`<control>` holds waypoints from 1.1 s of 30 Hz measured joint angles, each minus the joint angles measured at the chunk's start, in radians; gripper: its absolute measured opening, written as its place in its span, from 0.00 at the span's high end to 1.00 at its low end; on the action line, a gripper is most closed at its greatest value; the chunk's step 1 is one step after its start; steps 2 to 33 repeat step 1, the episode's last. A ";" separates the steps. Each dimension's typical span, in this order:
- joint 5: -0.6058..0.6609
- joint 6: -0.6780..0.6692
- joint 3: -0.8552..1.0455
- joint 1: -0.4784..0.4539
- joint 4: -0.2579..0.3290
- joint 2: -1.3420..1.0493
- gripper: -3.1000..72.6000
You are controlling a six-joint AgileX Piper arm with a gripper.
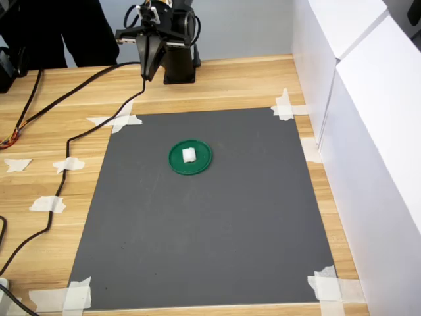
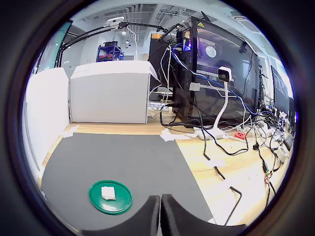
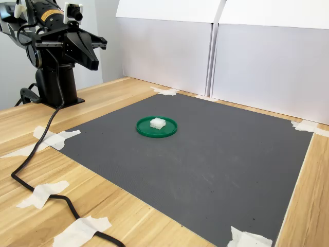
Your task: Grasp a white terminal and put it on the green lid.
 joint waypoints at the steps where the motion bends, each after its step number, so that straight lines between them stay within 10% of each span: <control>1: 0.000 0.000 0.000 0.000 0.000 0.000 0.98; 33: 0.000 0.000 0.000 0.000 0.000 0.000 0.98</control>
